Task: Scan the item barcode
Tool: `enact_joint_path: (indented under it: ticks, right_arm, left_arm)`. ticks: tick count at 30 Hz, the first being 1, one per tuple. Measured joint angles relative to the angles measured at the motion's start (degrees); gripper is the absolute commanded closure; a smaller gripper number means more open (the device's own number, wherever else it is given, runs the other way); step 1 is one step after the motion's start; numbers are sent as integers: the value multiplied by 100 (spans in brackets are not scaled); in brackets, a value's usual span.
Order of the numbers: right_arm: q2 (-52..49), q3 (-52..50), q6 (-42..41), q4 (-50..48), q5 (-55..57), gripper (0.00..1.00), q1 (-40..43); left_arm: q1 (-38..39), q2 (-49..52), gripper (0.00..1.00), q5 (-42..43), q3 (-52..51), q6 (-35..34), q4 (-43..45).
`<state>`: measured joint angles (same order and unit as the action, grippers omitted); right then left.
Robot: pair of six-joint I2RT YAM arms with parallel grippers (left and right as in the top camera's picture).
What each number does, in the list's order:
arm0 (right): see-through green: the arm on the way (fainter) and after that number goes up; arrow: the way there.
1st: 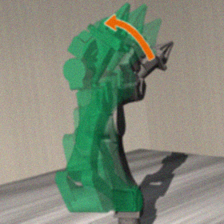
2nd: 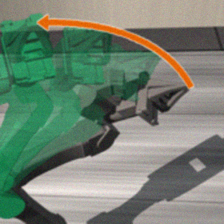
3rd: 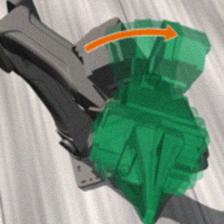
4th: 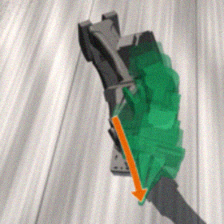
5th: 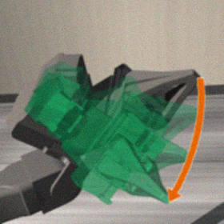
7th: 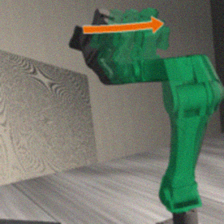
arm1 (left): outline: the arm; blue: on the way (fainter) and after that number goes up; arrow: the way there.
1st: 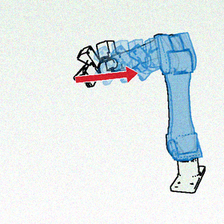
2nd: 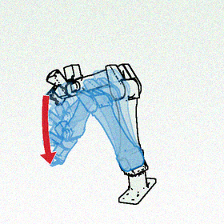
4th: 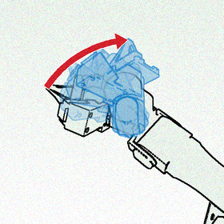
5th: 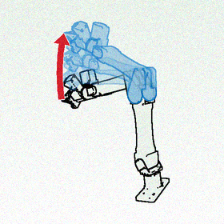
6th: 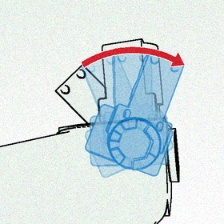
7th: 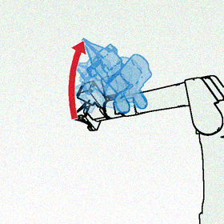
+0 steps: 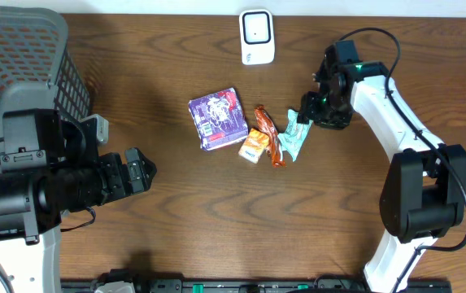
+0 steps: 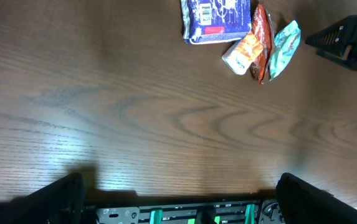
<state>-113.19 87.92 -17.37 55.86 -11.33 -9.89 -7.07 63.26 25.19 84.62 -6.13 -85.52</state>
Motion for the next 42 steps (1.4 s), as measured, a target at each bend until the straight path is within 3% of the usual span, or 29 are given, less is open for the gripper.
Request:
enact_joint_path:
  ticks: [7,13,21,33,42]
  right_arm:
    - [0,11,-17,195,481,35,-55]
    - [0,-13,-24,63,212,44,-74]
    - [0,-203,-44,-173,-48,46,-380]
    - [0,-326,-1036,-306,1397,49,-1211]
    - [0,-354,-1226,-382,1825,48,-1696]
  left_arm:
    - [0,0,2,2,0,0,0]
    - [0,0,2,0,0,2,0]
    - [0,0,2,0,0,0,2]
    - [0,0,2,0,0,2,0]
    - [0,0,2,2,0,0,0]
